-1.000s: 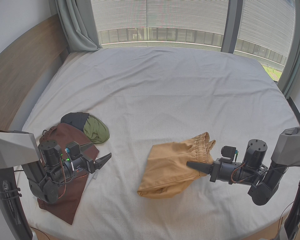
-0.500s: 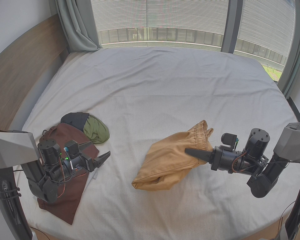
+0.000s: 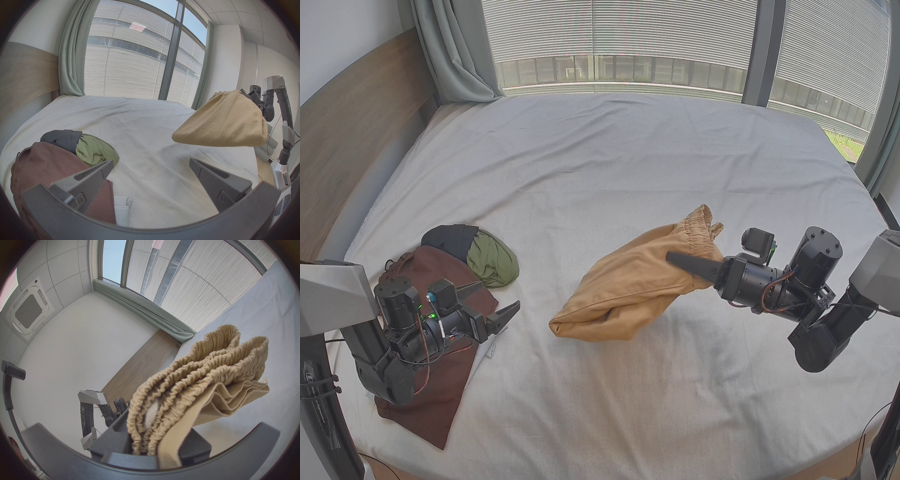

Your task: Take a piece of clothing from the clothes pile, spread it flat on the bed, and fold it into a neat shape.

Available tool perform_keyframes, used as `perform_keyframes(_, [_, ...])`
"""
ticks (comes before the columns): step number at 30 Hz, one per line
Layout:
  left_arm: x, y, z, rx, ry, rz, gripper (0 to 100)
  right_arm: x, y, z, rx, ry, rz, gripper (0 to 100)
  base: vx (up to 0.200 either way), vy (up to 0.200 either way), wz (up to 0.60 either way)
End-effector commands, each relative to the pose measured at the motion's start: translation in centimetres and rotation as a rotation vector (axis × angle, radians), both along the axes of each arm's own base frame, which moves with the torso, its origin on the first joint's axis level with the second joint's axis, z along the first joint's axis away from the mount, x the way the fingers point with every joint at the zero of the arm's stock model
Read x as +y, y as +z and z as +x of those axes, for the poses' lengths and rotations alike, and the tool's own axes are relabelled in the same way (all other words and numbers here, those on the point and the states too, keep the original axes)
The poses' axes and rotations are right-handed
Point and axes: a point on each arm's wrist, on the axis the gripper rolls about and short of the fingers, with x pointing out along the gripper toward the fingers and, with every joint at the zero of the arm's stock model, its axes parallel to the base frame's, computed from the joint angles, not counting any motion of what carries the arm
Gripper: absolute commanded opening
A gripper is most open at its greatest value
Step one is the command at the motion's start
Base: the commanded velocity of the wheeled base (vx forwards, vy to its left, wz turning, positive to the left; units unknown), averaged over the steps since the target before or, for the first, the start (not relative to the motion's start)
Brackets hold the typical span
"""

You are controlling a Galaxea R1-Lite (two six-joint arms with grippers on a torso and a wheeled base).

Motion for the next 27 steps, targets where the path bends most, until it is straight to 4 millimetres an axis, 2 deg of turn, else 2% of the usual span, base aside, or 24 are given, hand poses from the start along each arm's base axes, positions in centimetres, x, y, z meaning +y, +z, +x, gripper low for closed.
perform_keyframes(1, [0.0,0.0,0.0,0.001,0.000,-0.003,100,0.4,0.1,1.1,-0.011,0.002,0.016,0,0.000,0.000,0.00])
perform_keyframes(9, [0.0,0.1,-0.1,0.002,0.000,-0.004,100,0.9,-0.3,4.0,-0.024,-0.011,0.036,0,0.000,0.000,0.00])
perform_keyframes(22, [0.0,0.1,-0.1,0.009,0.002,-0.017,100,2.7,1.3,8.7,0.010,-0.011,0.060,0,0.000,0.000,0.00])
perform_keyframes(26, [0.0,0.1,-0.1,0.013,0.003,-0.020,100,3.0,0.1,9.5,0.041,-0.014,0.063,0,0.000,0.000,0.00])
perform_keyframes(27, [0.0,0.1,-0.1,0.011,0.003,-0.021,100,3.0,-0.9,9.8,0.060,-0.016,0.056,0,0.000,0.000,0.00])
